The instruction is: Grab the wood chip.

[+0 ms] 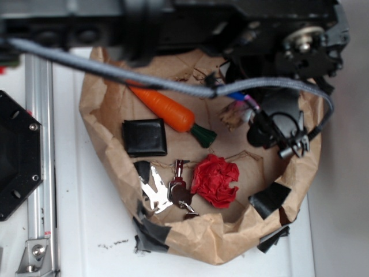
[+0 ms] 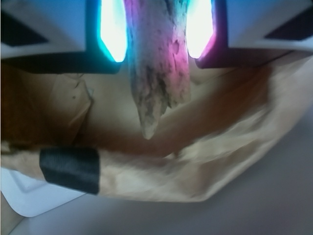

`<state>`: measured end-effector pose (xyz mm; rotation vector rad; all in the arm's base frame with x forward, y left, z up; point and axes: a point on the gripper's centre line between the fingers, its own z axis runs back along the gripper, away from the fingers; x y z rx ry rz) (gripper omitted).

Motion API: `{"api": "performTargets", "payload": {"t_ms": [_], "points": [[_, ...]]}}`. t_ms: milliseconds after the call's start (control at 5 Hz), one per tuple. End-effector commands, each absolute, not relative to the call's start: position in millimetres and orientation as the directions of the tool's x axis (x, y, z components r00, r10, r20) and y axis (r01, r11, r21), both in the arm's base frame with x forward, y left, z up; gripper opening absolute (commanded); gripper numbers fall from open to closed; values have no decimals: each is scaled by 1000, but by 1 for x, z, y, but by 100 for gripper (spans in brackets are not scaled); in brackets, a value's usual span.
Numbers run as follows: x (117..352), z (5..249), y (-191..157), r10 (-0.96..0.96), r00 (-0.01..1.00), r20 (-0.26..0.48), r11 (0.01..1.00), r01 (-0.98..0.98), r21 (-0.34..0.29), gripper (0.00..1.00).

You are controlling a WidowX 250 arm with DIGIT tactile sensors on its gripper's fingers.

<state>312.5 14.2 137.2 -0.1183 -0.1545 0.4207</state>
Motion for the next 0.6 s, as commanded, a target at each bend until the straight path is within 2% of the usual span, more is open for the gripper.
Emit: {"api": "performTargets", "payload": {"t_ms": [0, 200, 400], "points": [[281, 170, 28, 342, 911, 231, 935, -304, -183, 0], [274, 168, 37, 368, 904, 218, 926, -334, -177, 0], [272, 156, 53, 396, 898, 190, 915, -369, -163, 0]]}}
